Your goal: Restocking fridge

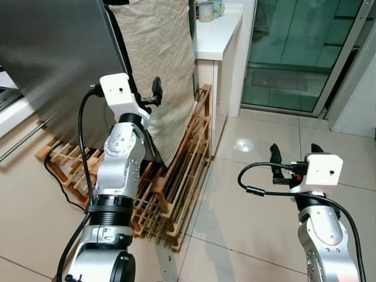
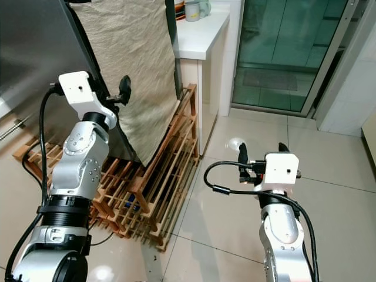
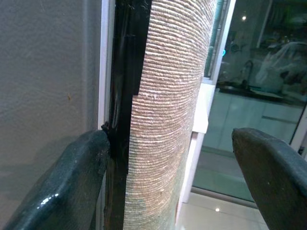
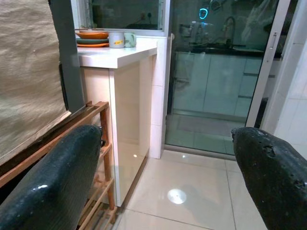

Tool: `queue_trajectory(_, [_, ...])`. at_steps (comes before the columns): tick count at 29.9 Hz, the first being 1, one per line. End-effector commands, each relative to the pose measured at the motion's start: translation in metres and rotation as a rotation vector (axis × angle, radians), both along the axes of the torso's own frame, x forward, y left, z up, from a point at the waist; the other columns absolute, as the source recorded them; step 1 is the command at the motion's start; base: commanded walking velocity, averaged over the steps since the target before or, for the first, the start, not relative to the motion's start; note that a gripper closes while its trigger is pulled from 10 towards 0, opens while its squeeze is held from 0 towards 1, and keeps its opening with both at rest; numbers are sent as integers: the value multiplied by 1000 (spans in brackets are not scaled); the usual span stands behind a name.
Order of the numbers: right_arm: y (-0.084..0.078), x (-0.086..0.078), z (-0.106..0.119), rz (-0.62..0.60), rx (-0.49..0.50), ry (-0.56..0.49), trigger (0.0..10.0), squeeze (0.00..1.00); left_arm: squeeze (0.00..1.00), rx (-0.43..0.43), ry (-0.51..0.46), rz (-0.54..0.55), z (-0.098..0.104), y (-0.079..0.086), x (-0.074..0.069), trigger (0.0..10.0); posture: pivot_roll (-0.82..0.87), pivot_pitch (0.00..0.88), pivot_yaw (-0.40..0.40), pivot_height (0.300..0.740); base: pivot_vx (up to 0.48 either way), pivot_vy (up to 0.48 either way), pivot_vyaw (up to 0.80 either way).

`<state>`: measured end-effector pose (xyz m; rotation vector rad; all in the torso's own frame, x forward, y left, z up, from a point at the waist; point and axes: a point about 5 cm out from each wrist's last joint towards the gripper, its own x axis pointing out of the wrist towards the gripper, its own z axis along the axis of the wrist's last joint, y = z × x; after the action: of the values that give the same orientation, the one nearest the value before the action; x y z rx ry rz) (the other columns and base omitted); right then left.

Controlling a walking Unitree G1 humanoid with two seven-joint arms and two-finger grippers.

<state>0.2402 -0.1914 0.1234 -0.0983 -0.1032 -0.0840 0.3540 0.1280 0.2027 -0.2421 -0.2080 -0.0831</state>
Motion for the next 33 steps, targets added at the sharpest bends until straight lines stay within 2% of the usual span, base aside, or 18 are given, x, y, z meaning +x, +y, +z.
queue_trajectory(1, [1,-1,3,-4,-5,-9,10000,0,0,6,-44,-48,12,-7,-2,10000,-236,0,131,740,0,0,0])
queue_trajectory(7, [1,-1,2,-4,-4,-7,10000,0,0,46,12,-131,-2,-19,-1,10000,-229,0,131,740,0,0,0])
queue_trajectory(10, [1,0,2,-3,-2,-8,10000,0,0,93,39,-167,-11,-26,7,10000,-221,0,125,740,0,0,0])
queue_trajectory(11, [2,2,2,0,1,-8,10000,0,0,105,96,-186,-22,-32,17,10000,-220,0,123,740,0,0,0])
queue_trajectory(12, [3,3,1,3,2,-8,10000,0,0,121,116,-228,-26,-40,20,10000,-221,0,124,740,0,0,0])
queue_trajectory(13, [3,3,1,3,2,-8,10000,0,0,121,116,-228,-26,-40,20,10000,-221,0,124,740,0,0,0])
queue_trajectory(17, [4,5,2,6,8,-14,10000,0,0,135,170,-357,-34,-75,27,10000,-238,0,142,740,0,0,0])
queue_trajectory(19, [5,6,3,-2,14,-21,10000,0,0,112,182,-454,-34,-102,23,10000,-249,0,150,740,0,0,0])
queue_trajectory(20, [6,6,3,-5,16,-21,10000,0,0,99,182,-510,-33,-119,20,10000,-249,0,150,740,0,0,0])
queue_trajectory(21, [8,5,2,-8,20,-20,10000,0,0,62,179,-592,-29,-147,12,10000,-279,0,163,740,0,0,0])
queue_trajectory(22, [8,5,2,-8,20,-20,10000,0,0,62,179,-592,-29,-147,12,10000,-279,0,163,740,0,0,0])
queue_trajectory(23, [10,4,1,-10,22,-19,10000,0,0,14,174,-679,-23,-175,1,10000,-297,0,169,740,0,0,0])
queue_trajectory(25, [10,2,2,-15,23,-20,10000,0,0,-50,144,-808,-13,-205,-15,10000,-313,0,177,740,0,0,0])
queue_trajectory(27, [9,0,2,-22,23,-21,10000,0,0,-100,111,-922,-5,-224,-29,10000,-323,0,180,740,0,0,0])
queue_trajectory(28, [9,0,2,-22,23,-21,10000,0,0,-100,111,-922,-5,-224,-29,10000,-323,0,180,740,0,0,0])
queue_trajectory(29, [7,-3,1,-29,24,-17,10000,0,0,-147,73,-1059,3,-237,-43,10000,-327,0,180,740,0,0,0])
queue_trajectory(31, [4,-8,-2,-42,26,-6,10000,0,0,-208,-14,-1286,19,-250,-64,10000,-333,0,178,740,0,0,0])
queue_trajectory(33, [2,-12,-4,-51,24,5,10000,0,0,-197,-94,-1420,28,-246,-75,10000,-333,0,178,740,0,0,0])
